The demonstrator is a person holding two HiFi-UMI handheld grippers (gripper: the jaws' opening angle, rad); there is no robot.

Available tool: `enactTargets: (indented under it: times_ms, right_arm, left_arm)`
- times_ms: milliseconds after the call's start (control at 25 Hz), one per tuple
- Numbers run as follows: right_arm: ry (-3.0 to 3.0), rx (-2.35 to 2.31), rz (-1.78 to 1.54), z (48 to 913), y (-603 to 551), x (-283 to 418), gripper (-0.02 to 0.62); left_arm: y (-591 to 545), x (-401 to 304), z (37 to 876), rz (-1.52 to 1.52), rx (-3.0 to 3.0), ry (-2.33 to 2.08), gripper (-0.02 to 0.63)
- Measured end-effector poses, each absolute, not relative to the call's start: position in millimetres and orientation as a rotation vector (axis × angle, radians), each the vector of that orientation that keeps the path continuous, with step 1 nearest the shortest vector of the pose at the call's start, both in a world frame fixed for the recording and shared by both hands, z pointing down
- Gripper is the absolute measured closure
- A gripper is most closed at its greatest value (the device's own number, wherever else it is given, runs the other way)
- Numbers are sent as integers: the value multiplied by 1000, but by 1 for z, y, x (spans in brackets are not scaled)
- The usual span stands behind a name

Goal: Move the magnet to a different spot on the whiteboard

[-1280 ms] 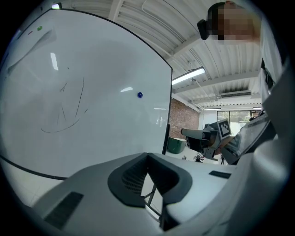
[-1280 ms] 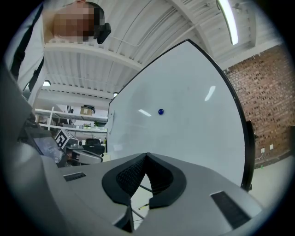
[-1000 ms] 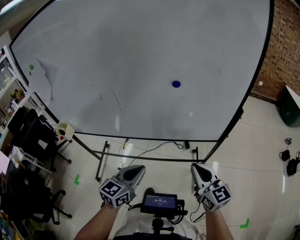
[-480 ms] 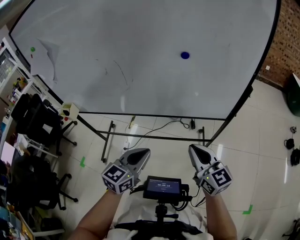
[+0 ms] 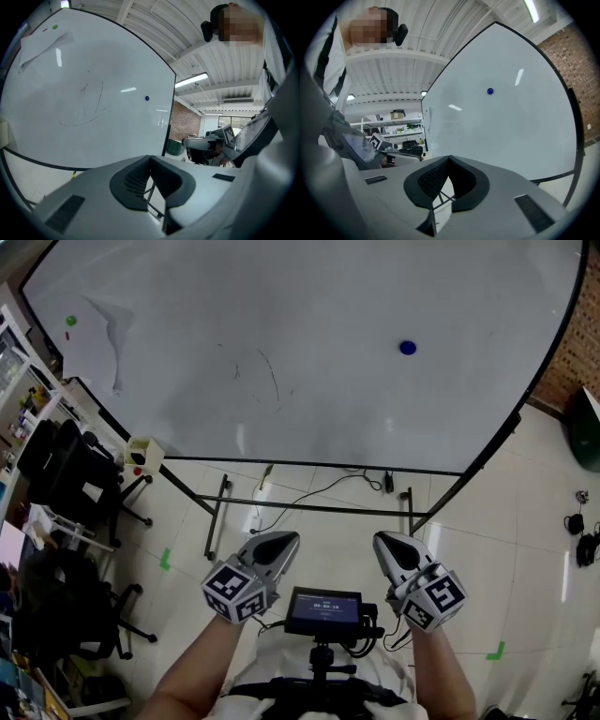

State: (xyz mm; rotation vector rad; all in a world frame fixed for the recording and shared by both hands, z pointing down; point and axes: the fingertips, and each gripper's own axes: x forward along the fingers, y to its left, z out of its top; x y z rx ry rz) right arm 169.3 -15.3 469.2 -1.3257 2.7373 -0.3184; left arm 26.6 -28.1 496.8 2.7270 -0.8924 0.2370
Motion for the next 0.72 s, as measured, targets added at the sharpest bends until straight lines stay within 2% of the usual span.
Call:
enactTargets:
  times_ms: [720]
  right_arm:
    - [2747,-1404,-361,473,-14,77,563]
  left_arm:
    - [-41,-56,500,229,2756,-747,584]
